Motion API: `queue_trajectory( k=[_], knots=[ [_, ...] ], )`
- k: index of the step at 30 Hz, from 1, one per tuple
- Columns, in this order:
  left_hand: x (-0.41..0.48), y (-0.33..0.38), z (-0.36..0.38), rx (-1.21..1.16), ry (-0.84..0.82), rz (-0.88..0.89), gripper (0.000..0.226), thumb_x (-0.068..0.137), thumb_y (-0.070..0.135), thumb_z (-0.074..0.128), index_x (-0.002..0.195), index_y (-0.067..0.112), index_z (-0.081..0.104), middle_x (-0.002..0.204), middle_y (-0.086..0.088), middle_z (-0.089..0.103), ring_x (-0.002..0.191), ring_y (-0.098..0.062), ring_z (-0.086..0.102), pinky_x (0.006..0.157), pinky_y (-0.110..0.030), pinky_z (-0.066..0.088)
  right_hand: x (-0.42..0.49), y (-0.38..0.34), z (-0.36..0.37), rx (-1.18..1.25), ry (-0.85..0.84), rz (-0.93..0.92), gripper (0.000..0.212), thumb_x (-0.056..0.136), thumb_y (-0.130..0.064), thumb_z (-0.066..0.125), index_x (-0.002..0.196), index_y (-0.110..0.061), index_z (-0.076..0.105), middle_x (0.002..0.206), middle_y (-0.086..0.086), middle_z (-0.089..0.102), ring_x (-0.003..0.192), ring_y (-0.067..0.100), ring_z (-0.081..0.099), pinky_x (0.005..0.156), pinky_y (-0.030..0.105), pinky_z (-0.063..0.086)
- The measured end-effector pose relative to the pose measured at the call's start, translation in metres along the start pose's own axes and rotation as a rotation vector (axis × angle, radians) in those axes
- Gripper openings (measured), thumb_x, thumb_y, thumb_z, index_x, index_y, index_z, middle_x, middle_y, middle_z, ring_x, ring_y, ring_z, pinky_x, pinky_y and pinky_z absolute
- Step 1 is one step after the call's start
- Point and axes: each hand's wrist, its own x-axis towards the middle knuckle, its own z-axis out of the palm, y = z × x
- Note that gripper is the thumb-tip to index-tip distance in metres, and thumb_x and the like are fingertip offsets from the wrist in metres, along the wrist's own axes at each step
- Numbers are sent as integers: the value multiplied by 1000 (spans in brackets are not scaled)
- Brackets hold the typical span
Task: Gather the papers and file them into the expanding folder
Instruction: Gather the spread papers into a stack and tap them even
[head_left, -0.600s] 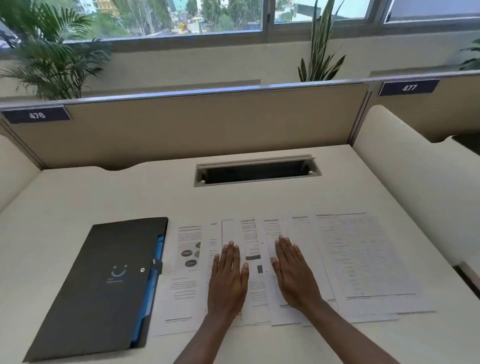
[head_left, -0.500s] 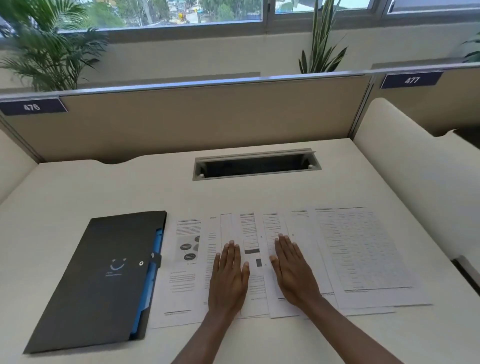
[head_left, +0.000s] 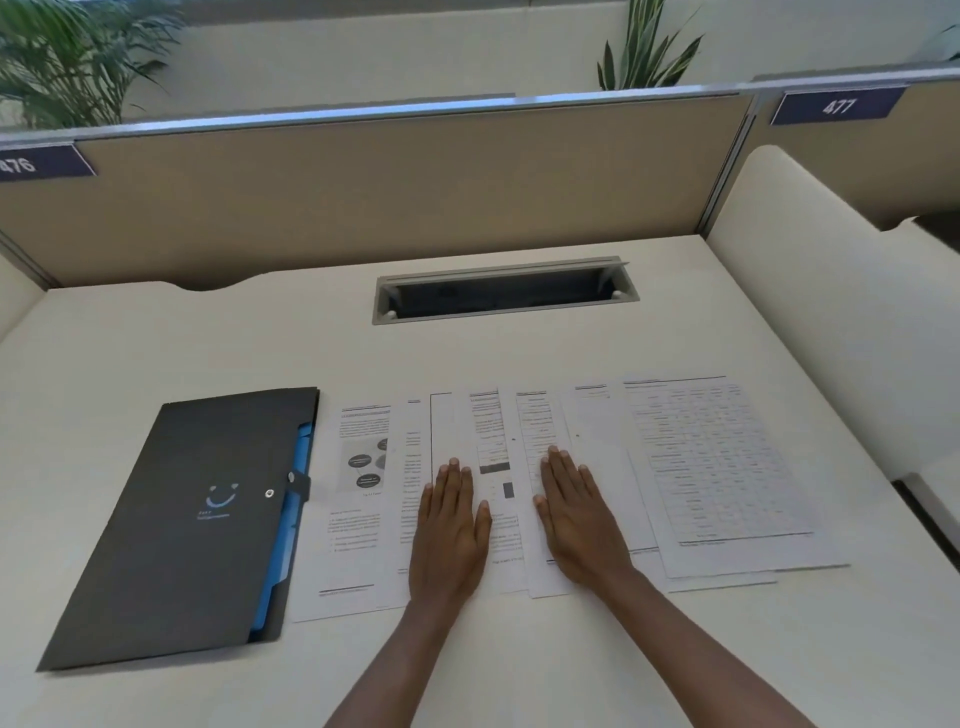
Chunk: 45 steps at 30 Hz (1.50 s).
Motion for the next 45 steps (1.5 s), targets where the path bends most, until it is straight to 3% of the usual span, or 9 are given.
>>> queue_trajectory(
  k=[3, 5, 8, 11, 17, 30, 36, 40, 45],
  knots=[
    [2, -1, -7, -87, 66, -17, 61, 98, 42, 18, 152, 15, 18, 161, -1, 14, 148, -10, 5, 120, -27, 0, 2, 3, -8, 56, 8, 11, 70, 94, -53, -11, 152, -13, -4, 160, -1, -8, 152, 14, -3, 119, 26, -12],
    [4, -4, -15, -128, 129, -29, 59, 99, 40, 24, 151, 13, 22, 160, -2, 18, 148, -11, 9, 121, -28, 3, 4, 15, -22, 138, 63, 73, 65, 100, -51, 3, 154, -15, -5, 161, -5, -10, 150, 9, -9, 121, 26, -11],
    [7, -12, -27, -121, 200, -96, 58, 99, 35, 35, 150, 10, 27, 159, -6, 21, 148, -15, 12, 121, -34, 9, 3, 54, -49, 168, 217, 268, 60, 105, -33, 31, 156, -8, 10, 164, 4, 2, 152, 14, 0, 123, 31, -5],
    [11, -24, -37, -83, 205, -223, 62, 97, 31, 48, 151, 10, 23, 160, -8, 19, 148, -22, 12, 121, -38, 10, -3, 105, -71, 113, 322, 483, 58, 101, -22, 45, 150, 4, 27, 162, 20, 18, 151, 31, 12, 123, 44, 7],
    [9, -45, -39, -16, 153, -309, 64, 97, 35, 46, 150, 8, 23, 159, -12, 21, 148, -25, 13, 121, -45, 11, -18, 166, -77, -18, 161, 715, 76, 97, -48, 46, 151, 1, 27, 161, 24, 14, 151, 33, 8, 122, 51, 6],
    [-4, -49, -26, 37, 93, -344, 61, 100, 41, 35, 150, 8, 25, 158, -13, 23, 148, -26, 14, 121, -45, 8, -3, 93, -43, 104, 146, 603, 82, 94, -62, 41, 153, -9, 25, 164, 18, 8, 152, 26, 4, 122, 43, -2],
    [-4, -50, -38, -91, 153, -360, 57, 99, 40, 41, 147, 11, 31, 158, -8, 26, 147, -24, 17, 121, -44, 13, -2, 88, -60, 181, 424, 662, 60, 97, -41, 52, 139, 2, 46, 157, 23, 28, 145, 36, 28, 119, 50, 22],
    [-7, -54, -52, -65, 197, -423, 60, 98, 43, 40, 147, 10, 30, 157, -13, 25, 146, -29, 19, 119, -45, 18, -12, 107, -61, 162, 255, 721, 70, 94, -47, 54, 145, -1, 40, 160, 21, 22, 149, 33, 18, 121, 48, 16],
    [-9, -56, -54, -2, 67, -528, 68, 98, 49, 31, 151, 8, 19, 159, -21, 14, 147, -35, 12, 118, -47, 13, -10, 88, -44, 140, 165, 657, 80, 92, -54, 53, 150, -4, 32, 163, 20, 13, 152, 30, 7, 123, 44, 5]
  ],
)
